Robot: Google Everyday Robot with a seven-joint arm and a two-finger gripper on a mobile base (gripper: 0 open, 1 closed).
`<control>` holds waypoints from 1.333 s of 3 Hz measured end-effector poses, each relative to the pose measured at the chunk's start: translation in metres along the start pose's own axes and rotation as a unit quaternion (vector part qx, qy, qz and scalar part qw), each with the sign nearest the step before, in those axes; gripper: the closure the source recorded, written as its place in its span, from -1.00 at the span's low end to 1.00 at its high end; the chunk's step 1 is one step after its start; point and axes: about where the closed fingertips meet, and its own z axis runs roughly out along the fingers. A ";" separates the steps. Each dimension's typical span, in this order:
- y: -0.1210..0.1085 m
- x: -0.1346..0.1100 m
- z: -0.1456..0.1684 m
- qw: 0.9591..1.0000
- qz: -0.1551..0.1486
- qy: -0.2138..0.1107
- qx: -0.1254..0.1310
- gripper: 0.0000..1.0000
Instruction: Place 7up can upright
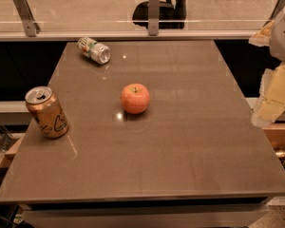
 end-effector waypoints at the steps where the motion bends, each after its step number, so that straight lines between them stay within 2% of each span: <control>1: -0.005 -0.003 -0.004 1.000 -0.003 0.000 0.005 -1.00; 2: -0.027 -0.009 -0.011 1.000 0.029 0.010 0.007 -1.00; 3: -0.054 -0.021 -0.032 0.993 0.114 -0.014 0.013 -1.00; 4: -0.078 -0.050 -0.054 0.986 0.155 -0.052 0.025 -1.00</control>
Offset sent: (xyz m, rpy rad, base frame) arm 0.0515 0.0011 0.0508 0.0431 0.0403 -0.2960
